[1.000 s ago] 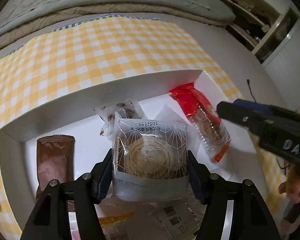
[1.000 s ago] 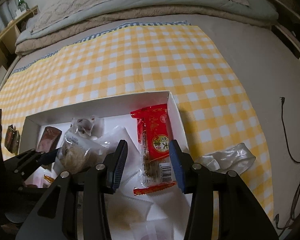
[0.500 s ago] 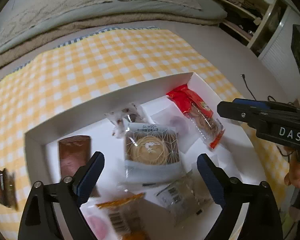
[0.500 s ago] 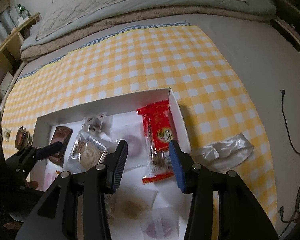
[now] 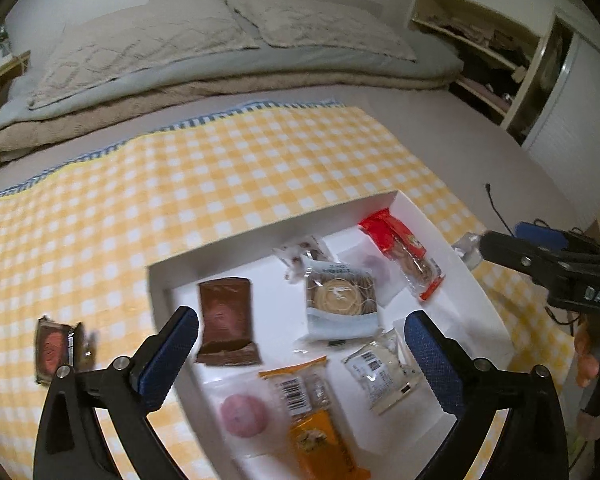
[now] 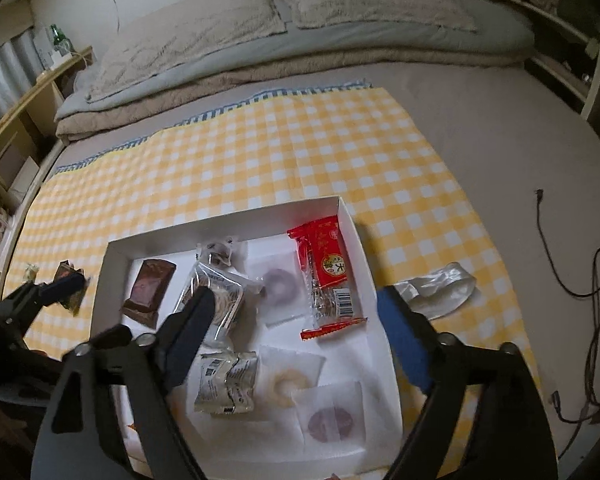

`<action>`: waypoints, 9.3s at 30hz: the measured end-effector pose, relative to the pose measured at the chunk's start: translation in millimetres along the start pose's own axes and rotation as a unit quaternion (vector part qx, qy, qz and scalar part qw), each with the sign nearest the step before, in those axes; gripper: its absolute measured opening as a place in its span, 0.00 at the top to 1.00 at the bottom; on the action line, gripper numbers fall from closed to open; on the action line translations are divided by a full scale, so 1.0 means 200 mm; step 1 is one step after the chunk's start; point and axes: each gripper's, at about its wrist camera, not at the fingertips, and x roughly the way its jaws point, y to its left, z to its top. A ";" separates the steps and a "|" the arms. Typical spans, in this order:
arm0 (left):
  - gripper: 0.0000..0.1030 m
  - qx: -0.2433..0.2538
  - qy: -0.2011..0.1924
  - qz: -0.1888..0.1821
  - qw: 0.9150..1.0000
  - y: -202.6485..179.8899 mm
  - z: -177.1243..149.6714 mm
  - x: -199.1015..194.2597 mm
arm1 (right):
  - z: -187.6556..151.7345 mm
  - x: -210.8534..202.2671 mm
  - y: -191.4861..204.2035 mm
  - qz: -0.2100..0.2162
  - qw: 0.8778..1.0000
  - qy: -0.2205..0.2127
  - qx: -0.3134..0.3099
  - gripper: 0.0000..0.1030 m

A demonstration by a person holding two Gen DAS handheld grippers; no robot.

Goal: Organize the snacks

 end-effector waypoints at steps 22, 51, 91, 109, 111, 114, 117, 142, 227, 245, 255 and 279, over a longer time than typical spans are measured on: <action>0.00 -0.067 -0.059 0.069 0.994 0.54 -0.21 -0.69 | -0.04 -0.17 0.50 0.017 0.997 -0.062 -0.042 0.00; 0.00 -0.188 -0.012 0.235 0.953 1.52 -0.52 -0.76 | -0.09 0.39 1.57 0.119 0.983 -0.002 -0.139 0.00; 0.71 -0.206 0.033 0.233 0.950 1.82 -0.47 -0.14 | -0.24 0.80 1.92 0.162 0.944 0.133 -0.254 0.05; 0.72 -0.193 -0.021 0.209 0.958 1.64 -0.39 -0.42 | -0.19 0.62 1.86 0.168 0.948 0.075 -0.261 0.38; 0.72 -0.188 -0.033 0.205 0.960 1.57 -0.39 -0.50 | -0.17 0.55 1.84 0.172 0.950 0.059 -0.254 0.38; 0.72 -0.182 -0.051 0.200 0.961 1.48 -0.39 -0.60 | -0.13 0.44 1.79 0.178 0.952 0.035 -0.245 0.38; 0.72 -0.180 -0.068 0.193 0.962 1.37 -0.40 -0.71 | -0.10 0.33 1.74 0.180 0.955 0.015 -0.237 0.38; 0.72 -0.110 -0.116 0.106 0.981 0.41 -0.53 -1.25 | -0.03 -0.31 0.76 0.123 0.980 -0.082 -0.133 0.38; 0.23 -0.121 0.112 -0.102 0.981 -0.02 -0.56 -0.30 | -0.37 0.26 -0.14 0.105 0.976 0.189 -0.016 0.35; 0.00 -0.102 -0.013 -0.024 0.994 0.09 -0.58 -1.12 | -0.41 -0.39 -0.01 0.051 0.996 -0.003 -0.071 0.00; 0.00 -0.061 -0.122 0.077 0.988 0.01 -0.81 -1.69 | -0.55 -0.81 0.07 0.050 0.990 -0.124 -0.054 0.00; 0.00 -0.063 -0.166 0.173 0.969 -0.19 -1.51 -2.03 | -1.01 -1.04 0.13 0.007 0.978 -0.202 -0.058 0.00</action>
